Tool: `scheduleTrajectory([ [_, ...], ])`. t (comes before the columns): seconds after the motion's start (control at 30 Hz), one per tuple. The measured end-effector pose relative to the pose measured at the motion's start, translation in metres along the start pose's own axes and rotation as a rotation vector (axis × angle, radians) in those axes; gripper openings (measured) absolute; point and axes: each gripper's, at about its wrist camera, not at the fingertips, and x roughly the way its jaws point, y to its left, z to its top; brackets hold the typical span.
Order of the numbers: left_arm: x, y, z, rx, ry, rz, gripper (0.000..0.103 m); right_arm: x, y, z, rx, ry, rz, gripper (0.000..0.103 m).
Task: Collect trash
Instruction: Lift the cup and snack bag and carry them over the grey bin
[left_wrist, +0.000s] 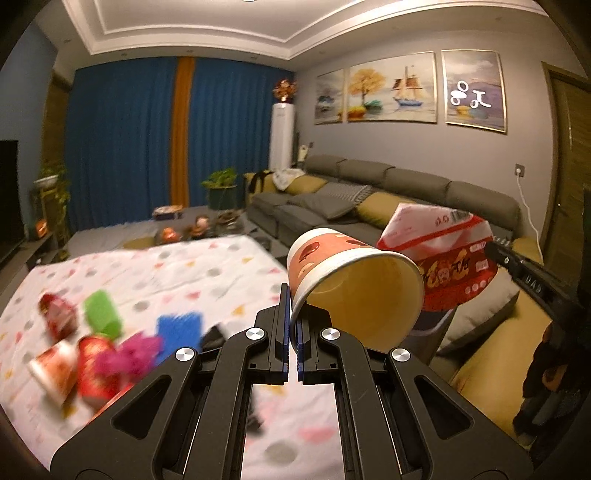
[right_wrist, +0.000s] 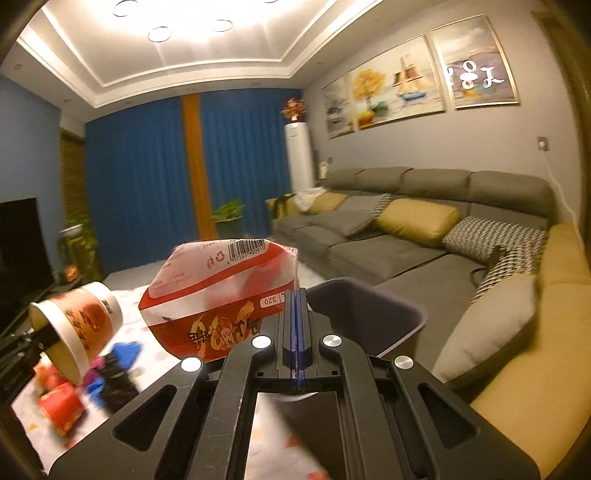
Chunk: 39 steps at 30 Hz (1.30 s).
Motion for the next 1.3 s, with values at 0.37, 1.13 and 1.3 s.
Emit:
scheduleTrajectory([
  [0.37,0.089,-0.056,0.016,-0.005,0.041,-0.103,0.002,0.042,-0.047,-0.002,0.006,0.025,-0.149,0.001],
  [1.13,0.167,-0.074,-0.006,-0.017,0.17,-0.152,0.002,0.083,-0.054,-0.011,-0.003,0.089,-0.174,0.001],
  [1.3,0.175,-0.075,-0.01,-0.021,0.188,-0.161,0.002,0.088,-0.055,-0.015,-0.009,0.106,-0.164,0.001],
])
